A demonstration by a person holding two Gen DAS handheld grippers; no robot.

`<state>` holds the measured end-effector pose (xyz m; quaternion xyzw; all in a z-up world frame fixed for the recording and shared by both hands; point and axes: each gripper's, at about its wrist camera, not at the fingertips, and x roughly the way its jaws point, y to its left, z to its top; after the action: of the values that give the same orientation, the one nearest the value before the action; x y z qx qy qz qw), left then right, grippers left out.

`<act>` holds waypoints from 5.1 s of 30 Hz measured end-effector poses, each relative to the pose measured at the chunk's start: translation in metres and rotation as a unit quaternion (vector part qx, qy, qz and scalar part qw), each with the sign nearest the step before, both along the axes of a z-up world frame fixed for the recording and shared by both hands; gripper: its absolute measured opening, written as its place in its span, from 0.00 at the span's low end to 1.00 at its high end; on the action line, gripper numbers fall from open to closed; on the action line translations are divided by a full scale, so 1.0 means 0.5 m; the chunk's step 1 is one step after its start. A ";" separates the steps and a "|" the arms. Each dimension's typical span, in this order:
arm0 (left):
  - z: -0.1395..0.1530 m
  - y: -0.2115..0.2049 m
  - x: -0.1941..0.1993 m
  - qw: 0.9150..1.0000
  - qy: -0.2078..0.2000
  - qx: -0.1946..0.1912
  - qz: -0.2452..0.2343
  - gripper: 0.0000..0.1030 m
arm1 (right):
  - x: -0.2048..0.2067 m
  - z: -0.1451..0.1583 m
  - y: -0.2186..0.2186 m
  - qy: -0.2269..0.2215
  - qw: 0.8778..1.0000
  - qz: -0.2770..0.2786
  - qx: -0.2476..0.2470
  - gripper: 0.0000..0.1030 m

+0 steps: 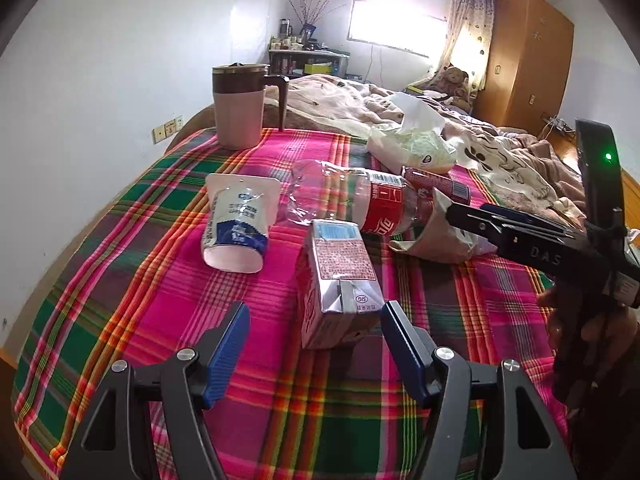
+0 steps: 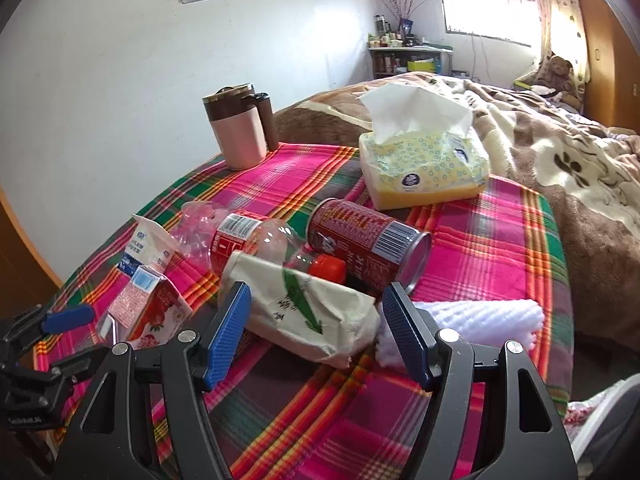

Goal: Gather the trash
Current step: 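Move both tools back over the bed toward the pink juice box and paper bag, then grasp the pink juice box with the left tool while the right tool grasps the beige paper bag, then carry the juice box and paper bag with both tools over the bin, then open both tools to drop the juice box and paper bag into the bin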

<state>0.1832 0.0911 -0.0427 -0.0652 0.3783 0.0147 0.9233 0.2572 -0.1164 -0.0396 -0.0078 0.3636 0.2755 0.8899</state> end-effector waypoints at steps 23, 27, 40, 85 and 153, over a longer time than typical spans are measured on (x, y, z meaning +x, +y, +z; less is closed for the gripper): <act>-0.043 0.035 0.041 1.000 0.023 0.005 0.018 0.66 | -0.009 -0.015 0.049 0.015 0.995 0.088 -0.033 0.70; -0.042 0.064 0.039 0.999 0.023 0.009 0.033 0.66 | -0.034 -0.010 0.059 0.029 0.992 0.122 -0.029 0.70; -0.032 0.074 0.071 0.999 0.019 0.036 0.004 0.66 | -0.021 -0.034 0.096 0.038 0.991 0.119 -0.046 0.70; 0.025 -0.021 -0.020 0.998 -0.033 0.008 -0.058 0.37 | -0.155 0.036 -0.038 -0.025 0.999 0.006 0.035 0.37; 0.075 -0.658 -0.012 0.947 -0.060 0.011 -0.316 0.37 | -0.285 0.020 -0.539 -0.015 0.934 -0.354 -0.034 0.40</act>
<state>0.1773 -0.2377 -0.0052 0.0674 0.3231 -0.2774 0.9023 0.1149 -0.3859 -0.0297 0.0875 0.3388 -0.0705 0.9341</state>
